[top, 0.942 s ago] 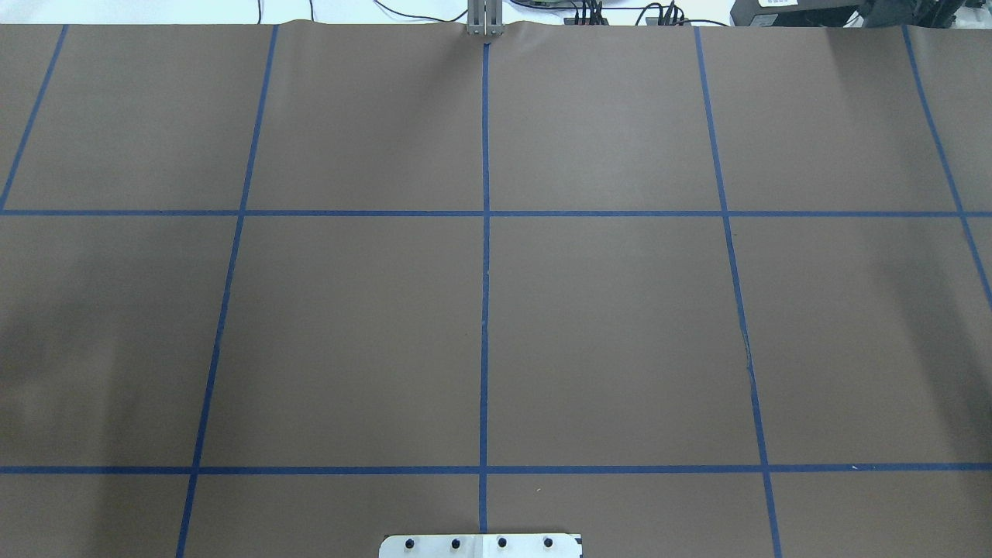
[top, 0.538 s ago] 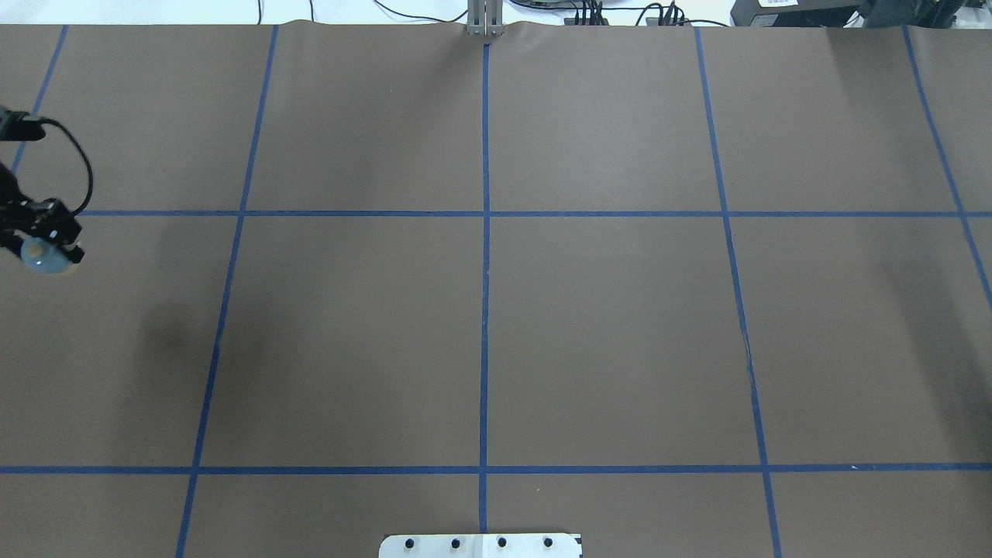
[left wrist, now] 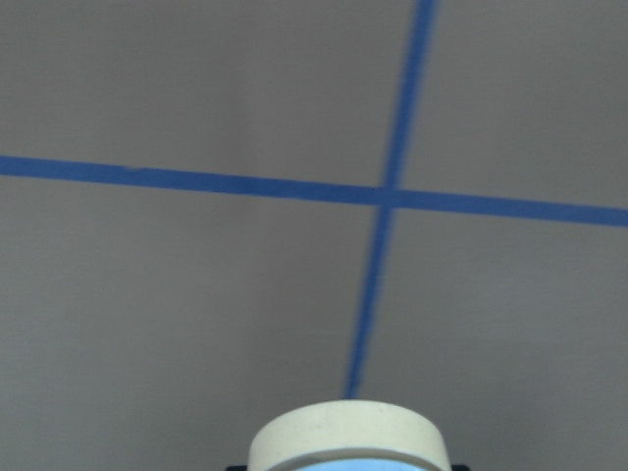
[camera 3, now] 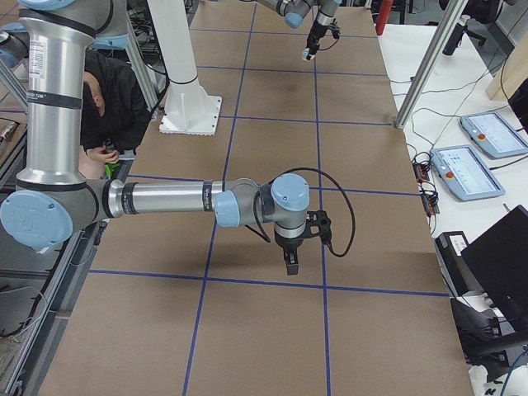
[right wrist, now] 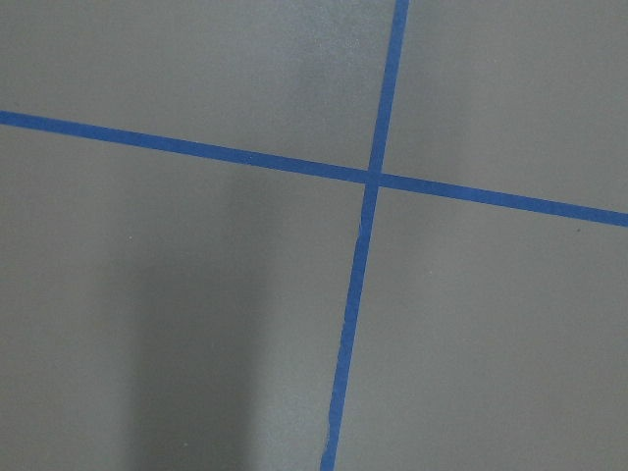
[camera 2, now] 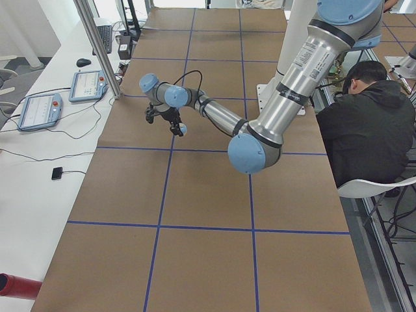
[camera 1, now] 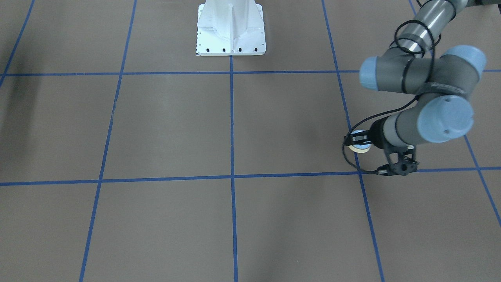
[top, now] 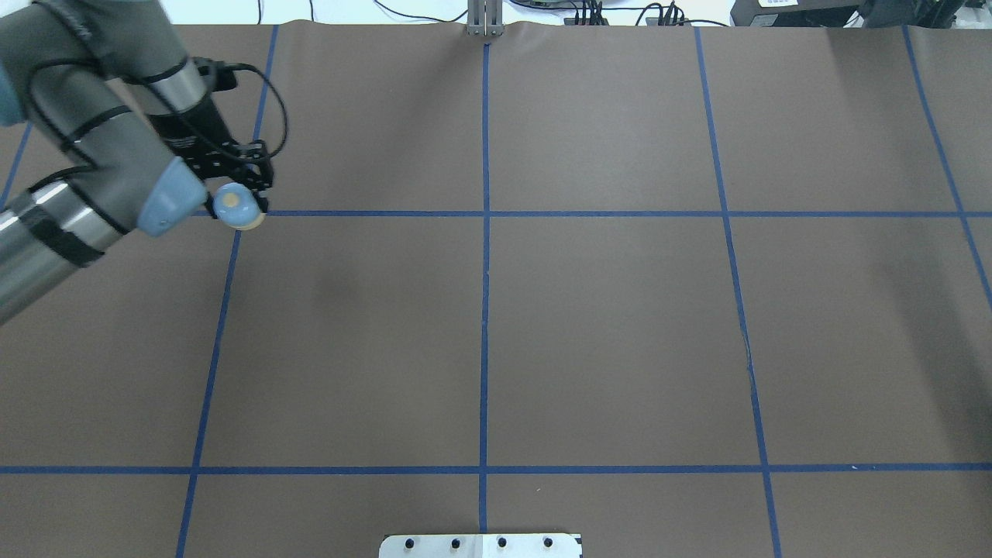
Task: Place and press bell with both arms
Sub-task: 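Carry the bell with the left gripper toward the table's center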
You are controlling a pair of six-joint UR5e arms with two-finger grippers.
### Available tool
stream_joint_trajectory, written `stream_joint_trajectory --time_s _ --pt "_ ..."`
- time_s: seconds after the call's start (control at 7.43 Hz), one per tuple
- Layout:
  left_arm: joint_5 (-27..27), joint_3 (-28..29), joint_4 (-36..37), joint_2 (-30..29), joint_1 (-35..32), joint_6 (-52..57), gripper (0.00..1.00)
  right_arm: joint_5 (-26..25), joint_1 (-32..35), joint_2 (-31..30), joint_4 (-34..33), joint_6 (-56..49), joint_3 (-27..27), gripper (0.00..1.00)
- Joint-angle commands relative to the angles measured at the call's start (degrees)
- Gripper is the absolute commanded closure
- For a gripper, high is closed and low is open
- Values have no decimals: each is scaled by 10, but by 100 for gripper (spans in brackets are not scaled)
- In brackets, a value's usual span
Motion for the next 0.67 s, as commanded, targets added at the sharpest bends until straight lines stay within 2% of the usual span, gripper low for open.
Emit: stream_joint_trajectory --time_s 0.0,0.13,0.4,0.54 --pt "-1 120 -10 -139 58 -95 100 -1 0 1 0 0 -1 0" --pt "0 160 -38 -176 71 -125 100 0 0 1 0 0 -1 0" --pt "5 258 -178 -223 100 -229 100 0 0 2 0 0 -1 0" --pt "5 289 -204 -236 109 -241 100 -1 0 2 0 1 -1 0"
